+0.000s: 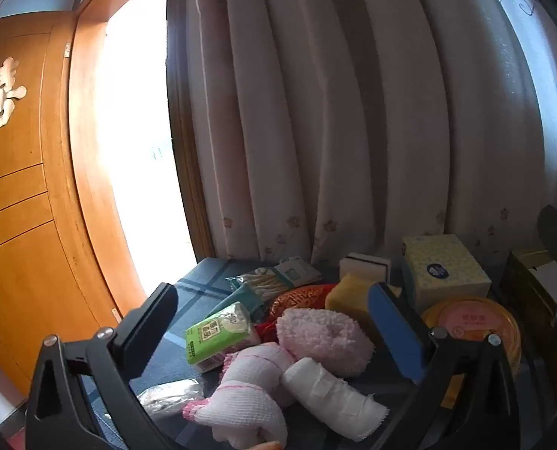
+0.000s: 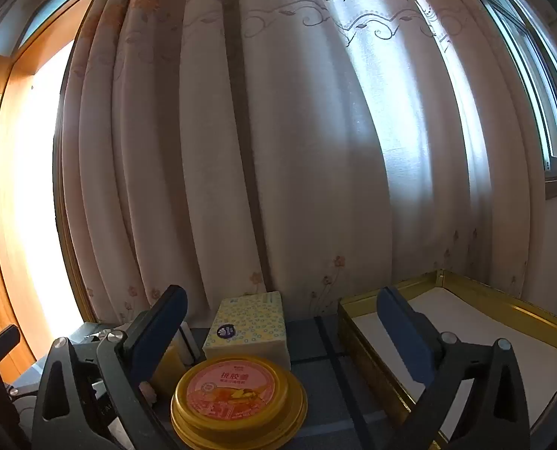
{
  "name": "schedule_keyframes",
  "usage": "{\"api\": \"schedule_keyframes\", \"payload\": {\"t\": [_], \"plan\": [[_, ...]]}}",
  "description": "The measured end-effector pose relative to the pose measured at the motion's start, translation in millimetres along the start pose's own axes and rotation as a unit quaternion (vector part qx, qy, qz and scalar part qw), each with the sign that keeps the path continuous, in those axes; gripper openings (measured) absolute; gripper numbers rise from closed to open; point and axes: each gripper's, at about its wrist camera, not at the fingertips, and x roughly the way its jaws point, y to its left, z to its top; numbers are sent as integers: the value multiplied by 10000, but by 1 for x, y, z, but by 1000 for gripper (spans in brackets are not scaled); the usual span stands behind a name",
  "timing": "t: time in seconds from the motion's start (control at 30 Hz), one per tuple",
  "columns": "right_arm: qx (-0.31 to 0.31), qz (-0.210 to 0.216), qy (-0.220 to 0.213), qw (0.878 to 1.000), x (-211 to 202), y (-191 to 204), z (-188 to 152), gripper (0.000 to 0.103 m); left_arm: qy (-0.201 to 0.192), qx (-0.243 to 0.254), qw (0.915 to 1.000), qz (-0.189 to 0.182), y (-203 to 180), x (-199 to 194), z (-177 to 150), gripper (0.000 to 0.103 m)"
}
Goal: Organize soft objects
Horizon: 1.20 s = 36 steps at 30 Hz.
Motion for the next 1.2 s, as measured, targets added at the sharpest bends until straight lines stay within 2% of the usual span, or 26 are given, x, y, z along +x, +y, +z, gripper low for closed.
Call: {"api": "schedule_keyframes", "payload": {"t": [0.13, 0.23, 0.27, 0.63, 1.2], "plan": [[-2, -12, 0, 10000, 3, 0, -1, 103, 26, -21, 9999, 121, 0, 1, 0, 103], [40, -21, 20, 10000, 2, -1, 2, 103, 8, -13, 10000, 68, -2, -2, -2, 103], [65, -22, -1, 10000, 1, -3, 2, 103, 150, 89, 9998, 61, -3, 0, -3, 103], [163, -18, -28, 9999, -1, -4, 0, 103, 78, -174, 9998, 7, 7, -1, -4, 103], [184, -15, -35, 9998, -2, -5, 1, 103, 90, -246, 9997, 9, 8, -4, 1, 103]]}}
